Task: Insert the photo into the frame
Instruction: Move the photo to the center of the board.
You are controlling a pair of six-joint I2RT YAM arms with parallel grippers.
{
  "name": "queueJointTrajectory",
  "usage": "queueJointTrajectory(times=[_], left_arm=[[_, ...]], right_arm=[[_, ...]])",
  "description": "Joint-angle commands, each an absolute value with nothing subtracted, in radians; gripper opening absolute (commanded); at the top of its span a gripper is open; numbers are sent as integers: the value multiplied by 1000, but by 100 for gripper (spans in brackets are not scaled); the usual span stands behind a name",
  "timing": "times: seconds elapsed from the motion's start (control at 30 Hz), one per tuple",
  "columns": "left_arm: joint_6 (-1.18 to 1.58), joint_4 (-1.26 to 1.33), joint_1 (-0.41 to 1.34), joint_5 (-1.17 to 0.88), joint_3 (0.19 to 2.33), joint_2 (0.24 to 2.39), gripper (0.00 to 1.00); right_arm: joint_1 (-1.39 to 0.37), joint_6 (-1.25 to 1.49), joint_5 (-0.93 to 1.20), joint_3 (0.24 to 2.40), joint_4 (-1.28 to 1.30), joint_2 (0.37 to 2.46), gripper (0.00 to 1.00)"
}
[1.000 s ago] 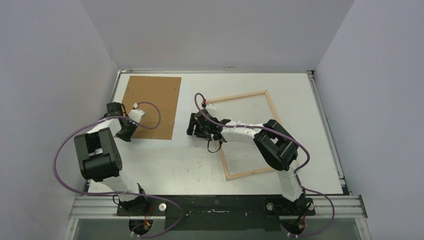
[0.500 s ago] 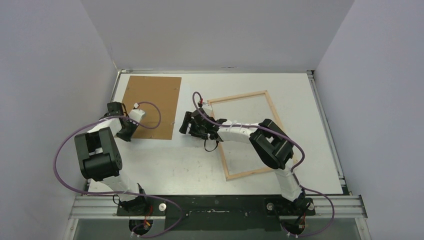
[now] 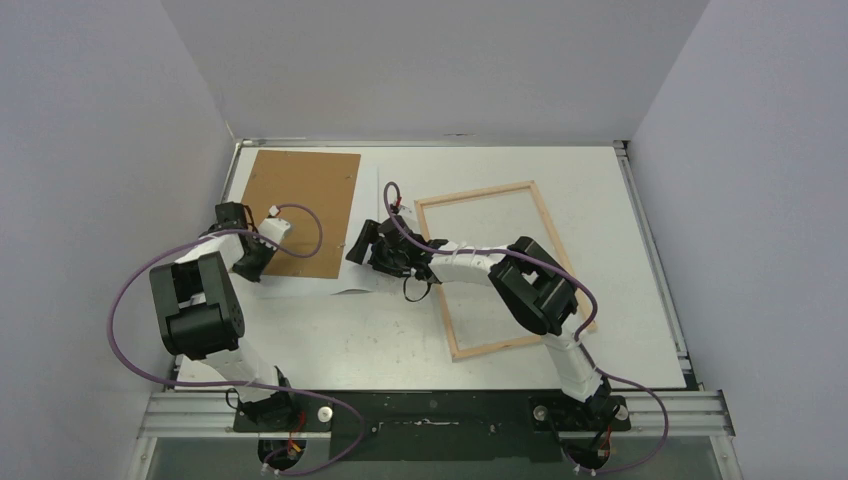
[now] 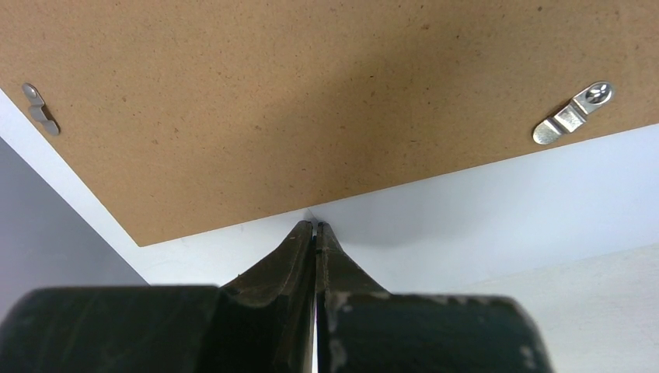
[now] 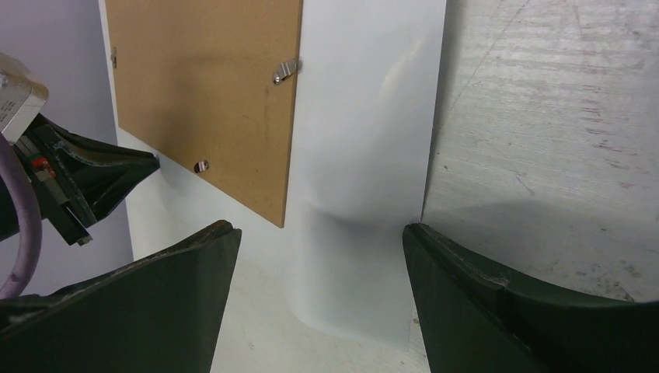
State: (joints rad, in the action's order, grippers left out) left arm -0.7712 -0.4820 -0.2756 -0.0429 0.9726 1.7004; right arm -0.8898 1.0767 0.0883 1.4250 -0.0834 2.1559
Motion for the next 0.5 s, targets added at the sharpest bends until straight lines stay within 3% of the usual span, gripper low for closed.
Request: queueJointTrajectory(times=[0.0,0.47], left_arm=[[-778,-550,-268,-73,960,1758,0],[-787,-603,-278,-94,1003,1785,0]], right_arm=[[-904,1115,127,1440,-86,2207,79],[-900,1146,157,1434,-118,2219,79]])
